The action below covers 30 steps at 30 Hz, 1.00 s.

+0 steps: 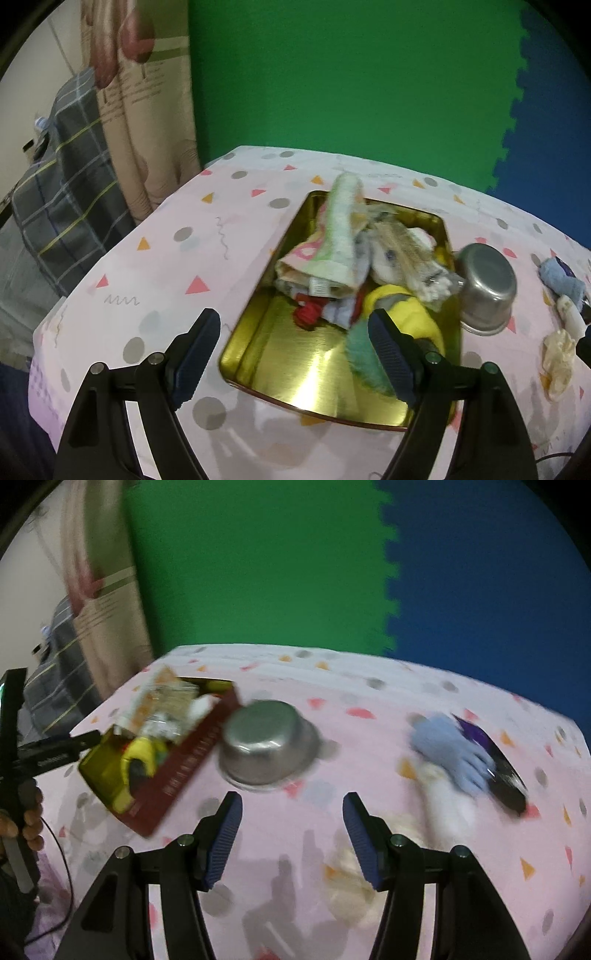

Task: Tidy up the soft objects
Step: 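Move the left tool over to the cream scrunchie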

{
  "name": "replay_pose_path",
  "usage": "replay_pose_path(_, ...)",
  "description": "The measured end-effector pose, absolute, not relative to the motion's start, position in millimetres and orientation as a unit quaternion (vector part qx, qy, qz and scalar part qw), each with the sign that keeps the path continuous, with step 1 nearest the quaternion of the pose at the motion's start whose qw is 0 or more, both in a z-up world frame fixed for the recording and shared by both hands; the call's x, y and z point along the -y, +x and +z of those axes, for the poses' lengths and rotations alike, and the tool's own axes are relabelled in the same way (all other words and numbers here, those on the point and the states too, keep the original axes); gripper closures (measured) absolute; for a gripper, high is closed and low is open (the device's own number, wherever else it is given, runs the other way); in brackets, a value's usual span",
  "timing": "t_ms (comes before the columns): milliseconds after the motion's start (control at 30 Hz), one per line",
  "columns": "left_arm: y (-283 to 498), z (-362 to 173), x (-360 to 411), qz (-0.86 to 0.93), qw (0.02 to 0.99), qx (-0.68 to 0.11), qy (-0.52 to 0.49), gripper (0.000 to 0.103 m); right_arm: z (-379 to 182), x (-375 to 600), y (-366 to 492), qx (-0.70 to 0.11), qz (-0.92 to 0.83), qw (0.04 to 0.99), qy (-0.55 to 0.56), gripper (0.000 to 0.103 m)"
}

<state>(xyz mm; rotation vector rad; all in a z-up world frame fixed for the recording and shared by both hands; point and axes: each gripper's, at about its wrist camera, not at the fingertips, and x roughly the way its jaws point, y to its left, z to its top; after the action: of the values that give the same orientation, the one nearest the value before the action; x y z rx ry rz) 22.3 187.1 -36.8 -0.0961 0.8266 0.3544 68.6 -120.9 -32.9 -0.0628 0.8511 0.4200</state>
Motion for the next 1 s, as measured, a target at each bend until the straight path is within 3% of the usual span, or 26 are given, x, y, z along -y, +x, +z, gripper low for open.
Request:
replay_pose_path(467, 20, -23, -120, 0.106, 0.913, -0.395, 0.008, 0.021, -48, 234, 53, -0.41, 0.099, 0.906, -0.016, 0.045)
replay_pose_path(1000, 40, -41, 39, -0.095, 0.889, -0.447, 0.038, 0.02, -61, 275, 52, -0.4, 0.086, 0.913, -0.003, 0.045)
